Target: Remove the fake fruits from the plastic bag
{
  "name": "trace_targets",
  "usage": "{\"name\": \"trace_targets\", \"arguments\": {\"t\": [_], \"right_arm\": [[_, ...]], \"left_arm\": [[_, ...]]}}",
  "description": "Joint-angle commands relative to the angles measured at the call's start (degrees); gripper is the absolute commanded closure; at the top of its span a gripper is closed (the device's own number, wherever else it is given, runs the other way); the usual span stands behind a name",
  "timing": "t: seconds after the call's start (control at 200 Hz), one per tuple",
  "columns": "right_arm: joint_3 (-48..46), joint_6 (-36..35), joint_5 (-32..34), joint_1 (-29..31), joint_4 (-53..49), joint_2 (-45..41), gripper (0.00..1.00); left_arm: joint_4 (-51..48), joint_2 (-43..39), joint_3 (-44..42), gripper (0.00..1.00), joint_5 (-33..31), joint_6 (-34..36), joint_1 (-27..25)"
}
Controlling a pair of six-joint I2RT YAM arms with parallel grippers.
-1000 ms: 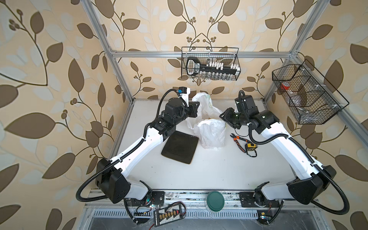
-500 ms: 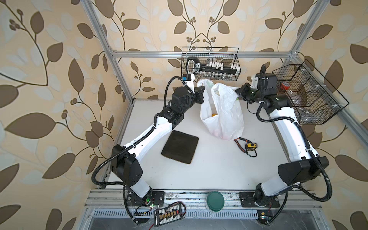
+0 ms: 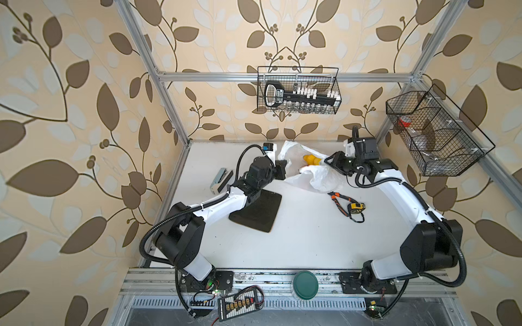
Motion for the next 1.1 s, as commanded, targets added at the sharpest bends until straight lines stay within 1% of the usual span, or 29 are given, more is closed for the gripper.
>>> {"name": "trace_targets", "arguments": {"t": [0.0,0.055,0.085,0.14,0.205,0.33,0.395,0.43,0.47,0.52,0.655,0.74,0.8,0.855,0.94,0.97,0.99,1.06,1.095], "right_arm": [[-0.9,-4.3,1.0,-0.2,-5.4,-7.5,0.31],[-1.3,-6.2,2.2,-0.1,-9.3,-10.0,0.23],[-1.7,-7.3,2.5,-0.1,-11.1,-11.4,0.2],[-2.0,-8.8,3.2,-0.2,-14.2,-14.1,0.11],[-2.4,-10.2,3.0,-0.1,-16.5,-17.7,0.01],[-1.1,-10.2,0.7,-0.1,-18.6,-23.7,0.01],[0.5,-9.4,-2.6,0.6,-19.6,-25.3,0.01],[1.5,-8.8,-3.9,2.0,-20.3,-25.7,0.0],[2.3,-7.5,-3.5,4.6,-21.6,-25.9,0.0],[3.6,-5.7,-1.0,9.6,-23.5,-25.7,0.0],[5.5,1.9,10.5,23.5,-28.6,-23.9,0.0],[4.9,7.6,17.6,29.3,-30.0,-23.1,0.01],[3.6,11.1,21.4,30.9,-29.9,-22.6,0.01],[2.9,13.5,22.9,31.0,-28.7,-21.8,0.01],[2.6,16.6,25.6,31.2,-25.1,-20.5,0.06],[2.4,16.7,26.8,31.2,-23.7,-20.1,0.07],[2.3,18.4,27.7,31.2,-22.7,-20.0,0.08],[2.6,19.5,30.6,31.3,-20.2,-18.6,0.13],[2.9,19.8,31.9,31.3,-19.6,-17.6,0.13]], "left_arm": [[4.3,-9.1,-3.1,1.0,0.8,-3.1,-2.4],[4.2,-10.6,-5.3,1.0,0.6,-4.1,-3.2],[3.9,-11.3,-6.1,1.0,0.6,-4.7,-3.5],[3.2,-11.9,-7.1,1.0,0.7,-5.4,-4.0],[2.5,-12.2,-7.4,1.0,1.2,-6.0,-4.3],[2.5,-12.1,-7.3,1.0,1.7,-7.5,-4.7],[2.4,-11.8,-6.8,1.0,1.8,-7.7,-4.8],[2.4,-11.5,-6.6,1.0,1.9,-7.7,-4.8],[2.3,-11.1,-6.2,1.0,2.0,-7.9,-4.8],[2.4,-10.6,-5.8,1.0,2.2,-8.2,-4.8],[3.0,-9.5,-5.4,1.0,2.3,-9.3,-5.0],[3.3,-9.1,-5.5,1.0,1.8,-10.0,-5.2],[3.6,-9.0,-5.7,1.0,1.6,-10.6,-5.5],[3.9,-9.0,-6.0,1.0,1.4,-10.9,-5.6],[4.0,-9.3,-6.5,1.0,1.0,-11.3,-5.8],[4.0,-9.5,-6.7,1.0,0.7,-11.4,-5.9],[4.0,-9.7,-6.9,1.0,0.6,-11.5,-5.9],[3.9,-10.3,-7.5,1.0,0.0,-11.9,-5.9],[4.0,-10.5,-7.8,1.0,-0.2,-12.0,-5.9]]}}
